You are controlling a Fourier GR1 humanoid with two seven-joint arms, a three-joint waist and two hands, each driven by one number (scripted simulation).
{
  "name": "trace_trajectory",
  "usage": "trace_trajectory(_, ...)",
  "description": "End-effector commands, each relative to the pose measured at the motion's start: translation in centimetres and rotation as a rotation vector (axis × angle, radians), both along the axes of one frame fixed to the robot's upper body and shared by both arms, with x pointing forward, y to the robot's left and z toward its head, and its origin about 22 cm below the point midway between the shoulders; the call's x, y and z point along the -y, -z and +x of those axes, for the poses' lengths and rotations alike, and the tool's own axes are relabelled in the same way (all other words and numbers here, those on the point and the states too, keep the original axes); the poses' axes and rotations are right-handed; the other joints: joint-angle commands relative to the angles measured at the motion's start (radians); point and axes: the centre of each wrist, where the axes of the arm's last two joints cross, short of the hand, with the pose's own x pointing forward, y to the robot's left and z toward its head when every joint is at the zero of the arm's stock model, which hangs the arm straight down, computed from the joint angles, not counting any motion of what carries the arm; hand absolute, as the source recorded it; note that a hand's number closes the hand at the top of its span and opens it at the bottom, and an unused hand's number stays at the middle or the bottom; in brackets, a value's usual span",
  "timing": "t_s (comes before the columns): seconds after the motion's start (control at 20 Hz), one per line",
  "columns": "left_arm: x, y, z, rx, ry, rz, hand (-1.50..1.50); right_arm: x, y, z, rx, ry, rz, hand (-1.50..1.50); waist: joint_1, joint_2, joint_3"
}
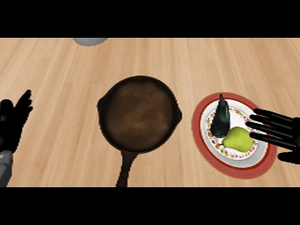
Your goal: Pick the pear from the plate and place it in the pan
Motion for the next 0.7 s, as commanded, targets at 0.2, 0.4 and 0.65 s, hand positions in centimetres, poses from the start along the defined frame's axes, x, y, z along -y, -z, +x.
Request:
trace_trajectory(0.2,-0.3,-0.4,0.8,-0.015,0.0,0.001,0.0,0.3,-0.2,1.7,0.047,-0.162,-0.038,-1.5,-0.003,0.0,0.0)
trace_trajectory(0.4,-0.4,-0.4,0.2,-0.006,-0.017,-0.007,0.0,-1.5,1.1,2.1,0.057,-0.127,-0.042,-1.5,-0.004,-0.001,-0.001)
trace_trajectory(0.65,-0.2,0.1,0.6,-0.005,0.003,-0.003,0.0,-2.3,2.3,3.0,0.091,-0.141,-0.066,1.5,-0.001,0.001,0.0)
